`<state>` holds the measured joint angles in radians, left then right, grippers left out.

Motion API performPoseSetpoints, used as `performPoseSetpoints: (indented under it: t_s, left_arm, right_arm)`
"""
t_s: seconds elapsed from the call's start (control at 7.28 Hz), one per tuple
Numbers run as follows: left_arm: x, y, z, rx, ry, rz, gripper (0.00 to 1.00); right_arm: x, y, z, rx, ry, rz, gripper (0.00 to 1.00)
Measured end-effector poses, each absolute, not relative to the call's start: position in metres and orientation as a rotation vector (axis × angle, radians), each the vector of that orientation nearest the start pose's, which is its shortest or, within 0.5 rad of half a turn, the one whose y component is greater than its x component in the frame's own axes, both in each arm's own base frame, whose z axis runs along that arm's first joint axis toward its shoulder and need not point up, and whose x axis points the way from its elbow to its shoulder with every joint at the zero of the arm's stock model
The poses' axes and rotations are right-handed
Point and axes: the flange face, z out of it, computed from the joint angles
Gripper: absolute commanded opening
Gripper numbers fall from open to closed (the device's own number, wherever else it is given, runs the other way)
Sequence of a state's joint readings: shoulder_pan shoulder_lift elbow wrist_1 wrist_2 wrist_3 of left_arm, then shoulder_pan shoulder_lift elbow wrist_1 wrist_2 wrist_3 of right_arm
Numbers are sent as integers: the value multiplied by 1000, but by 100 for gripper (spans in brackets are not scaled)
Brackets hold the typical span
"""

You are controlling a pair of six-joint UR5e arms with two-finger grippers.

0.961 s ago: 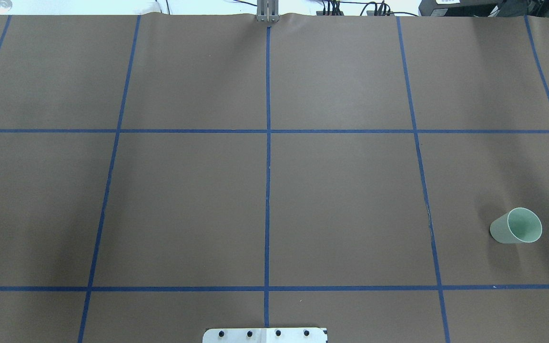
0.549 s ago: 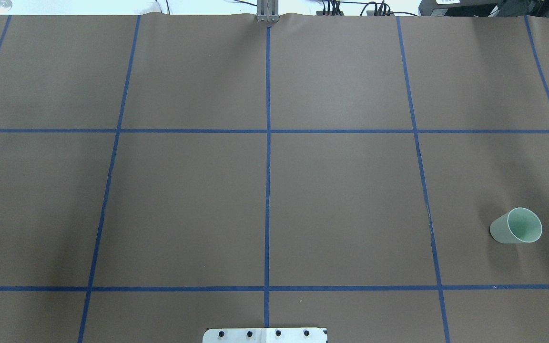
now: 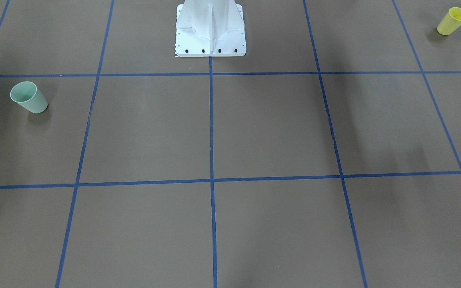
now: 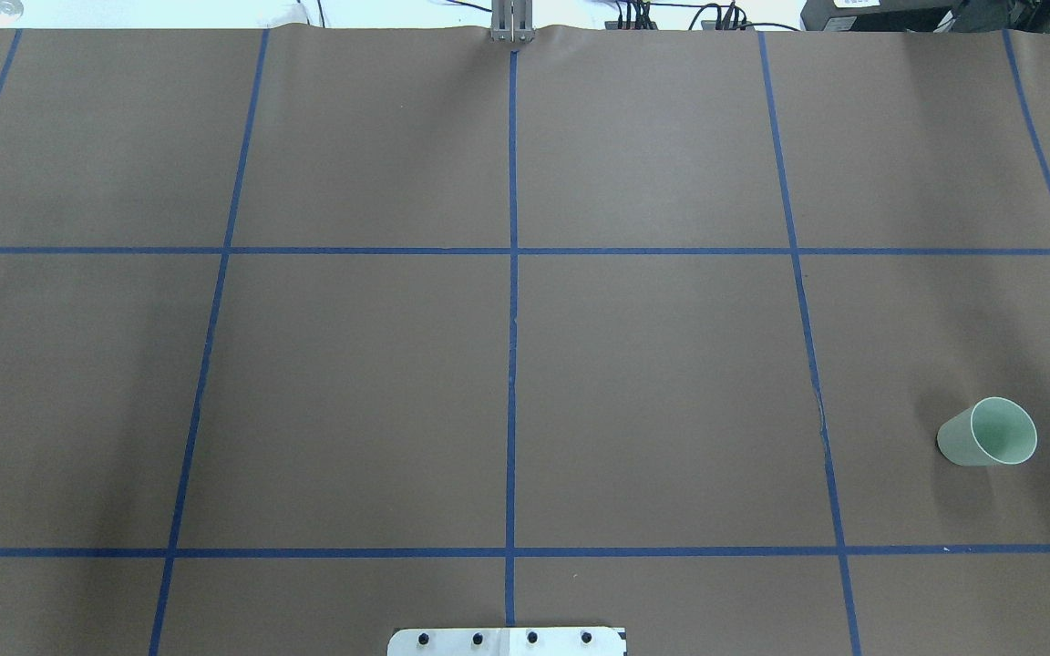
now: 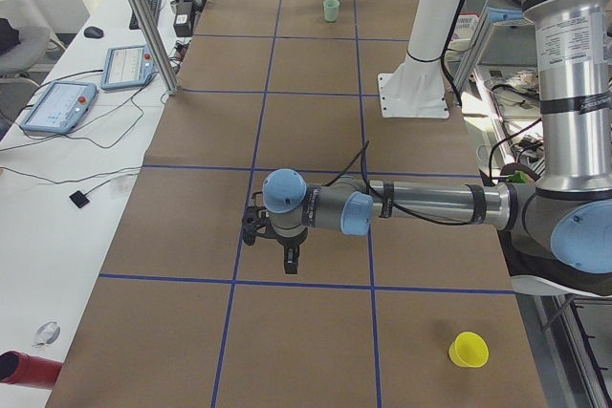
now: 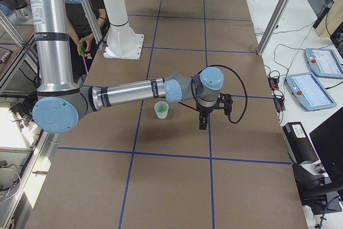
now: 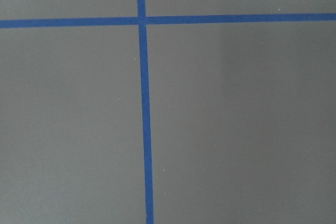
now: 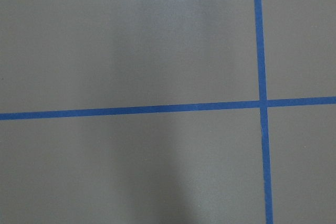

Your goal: Transfer and stack yellow cup on green cup

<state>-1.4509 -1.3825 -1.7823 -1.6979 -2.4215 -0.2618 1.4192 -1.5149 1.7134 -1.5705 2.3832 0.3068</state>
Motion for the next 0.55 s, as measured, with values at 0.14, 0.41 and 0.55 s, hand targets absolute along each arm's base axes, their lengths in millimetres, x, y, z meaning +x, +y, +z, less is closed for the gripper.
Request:
performPoseSetpoints:
  t_s: [0.14, 0.41, 0.55]
  left_arm:
    - [-10, -415, 613, -55, 839, -178, 100]
    - [-14, -395, 612, -127, 804, -360, 100]
    - [-15, -386, 616, -161, 786, -451, 100]
  right_arm:
    - [-19, -521, 559, -6, -834, 66, 100]
    - [-19, -517, 563, -17, -843, 67, 100]
    - [-20, -516, 564, -21, -844, 66, 100]
